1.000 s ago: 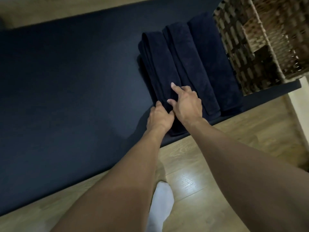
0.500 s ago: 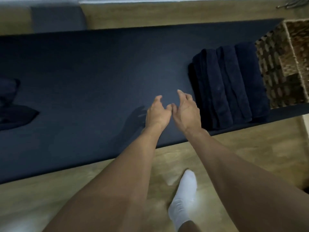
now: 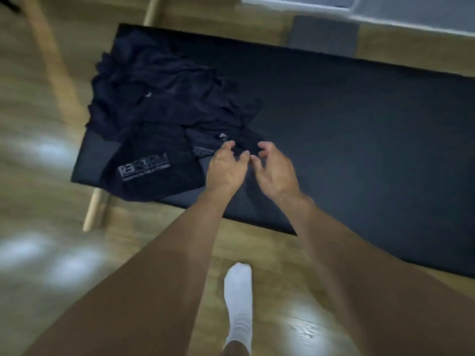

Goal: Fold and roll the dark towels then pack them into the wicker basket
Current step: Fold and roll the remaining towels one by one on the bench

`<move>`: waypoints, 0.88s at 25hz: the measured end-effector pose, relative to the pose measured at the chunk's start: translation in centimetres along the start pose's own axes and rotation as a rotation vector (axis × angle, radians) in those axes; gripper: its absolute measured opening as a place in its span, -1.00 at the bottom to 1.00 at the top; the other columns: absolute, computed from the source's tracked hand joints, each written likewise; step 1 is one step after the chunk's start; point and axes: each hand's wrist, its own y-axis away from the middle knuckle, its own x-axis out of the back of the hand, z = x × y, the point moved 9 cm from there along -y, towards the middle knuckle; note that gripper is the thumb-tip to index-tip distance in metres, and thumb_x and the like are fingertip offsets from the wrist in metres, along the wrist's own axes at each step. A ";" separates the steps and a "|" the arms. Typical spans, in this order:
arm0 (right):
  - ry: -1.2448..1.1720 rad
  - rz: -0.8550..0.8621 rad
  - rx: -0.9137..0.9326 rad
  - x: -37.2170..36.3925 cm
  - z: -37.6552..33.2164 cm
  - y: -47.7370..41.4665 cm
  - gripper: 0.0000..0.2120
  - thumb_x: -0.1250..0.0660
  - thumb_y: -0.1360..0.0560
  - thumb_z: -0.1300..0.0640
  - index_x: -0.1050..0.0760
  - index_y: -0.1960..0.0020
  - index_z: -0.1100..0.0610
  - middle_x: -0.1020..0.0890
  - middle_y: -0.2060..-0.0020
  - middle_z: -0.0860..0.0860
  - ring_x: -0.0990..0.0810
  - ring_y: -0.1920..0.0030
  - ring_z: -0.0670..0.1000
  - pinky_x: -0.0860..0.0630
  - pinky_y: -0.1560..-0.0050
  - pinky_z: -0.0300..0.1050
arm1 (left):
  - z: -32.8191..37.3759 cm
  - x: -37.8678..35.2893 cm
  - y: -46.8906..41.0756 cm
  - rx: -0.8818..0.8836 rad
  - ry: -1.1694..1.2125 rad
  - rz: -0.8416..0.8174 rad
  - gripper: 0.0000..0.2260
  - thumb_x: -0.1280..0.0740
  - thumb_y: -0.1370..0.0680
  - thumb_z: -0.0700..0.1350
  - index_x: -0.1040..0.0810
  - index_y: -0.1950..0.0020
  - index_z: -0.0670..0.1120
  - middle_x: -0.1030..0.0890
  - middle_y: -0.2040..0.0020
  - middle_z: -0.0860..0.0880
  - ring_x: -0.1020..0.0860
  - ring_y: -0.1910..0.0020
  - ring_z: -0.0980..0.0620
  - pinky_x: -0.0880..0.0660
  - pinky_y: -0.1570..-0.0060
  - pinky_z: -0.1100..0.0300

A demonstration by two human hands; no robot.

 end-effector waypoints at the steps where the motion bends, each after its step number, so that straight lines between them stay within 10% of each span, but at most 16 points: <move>1: 0.005 -0.032 0.020 -2.7 -1.7 -1.0 -0.58 -0.21 -0.63 0.00 -0.32 -0.45 0.10 -0.53 -0.27 0.09 -0.51 -0.27 0.09 -0.44 -0.24 0.01 | -2.5 1.9 -1.5 0.024 -0.002 0.024 -0.54 -0.25 -0.63 0.05 -0.32 -0.51 -0.04 -0.46 -0.41 -0.08 -0.42 -0.39 -0.06 -0.34 -0.30 0.11; 11: 0.200 -0.299 -0.068 -22.5 -3.5 -8.1 -0.48 -0.31 -0.59 -0.01 -0.26 -0.46 0.11 -0.45 -0.35 0.13 -0.44 -0.35 0.13 -0.44 -0.29 0.05 | -21.6 6.6 -11.7 0.355 -0.086 -0.054 -0.44 -0.44 -0.52 0.00 -0.36 -0.46 -0.10 -0.40 -0.41 -0.11 -0.43 -0.36 -0.12 -0.39 -0.28 0.09; 16: 0.263 -0.262 -0.237 -26.1 -1.4 -9.2 -0.61 -0.32 -0.57 0.00 -0.39 -0.29 0.19 -0.54 -0.23 0.13 -0.52 -0.23 0.16 -0.46 -0.06 -0.04 | -22.7 4.3 -12.1 0.121 -0.713 -0.069 -0.35 -0.46 -0.50 -0.11 -0.16 -0.47 -0.08 -0.27 -0.39 -0.16 -0.34 -0.34 -0.17 -0.36 -0.28 -0.07; 22: -0.096 -0.177 -0.278 -23.0 -2.4 -8.0 -0.79 -0.37 -0.52 0.00 -0.51 -0.02 0.14 -0.51 0.12 -0.02 -0.57 -0.08 0.10 -0.52 -0.05 -0.05 | -20.2 5.2 -9.9 0.018 -0.574 0.020 -0.74 -0.27 -0.60 -0.05 -0.51 -0.22 -0.16 -0.50 -0.20 -0.14 -0.45 -0.23 -0.16 -0.37 -0.21 -0.01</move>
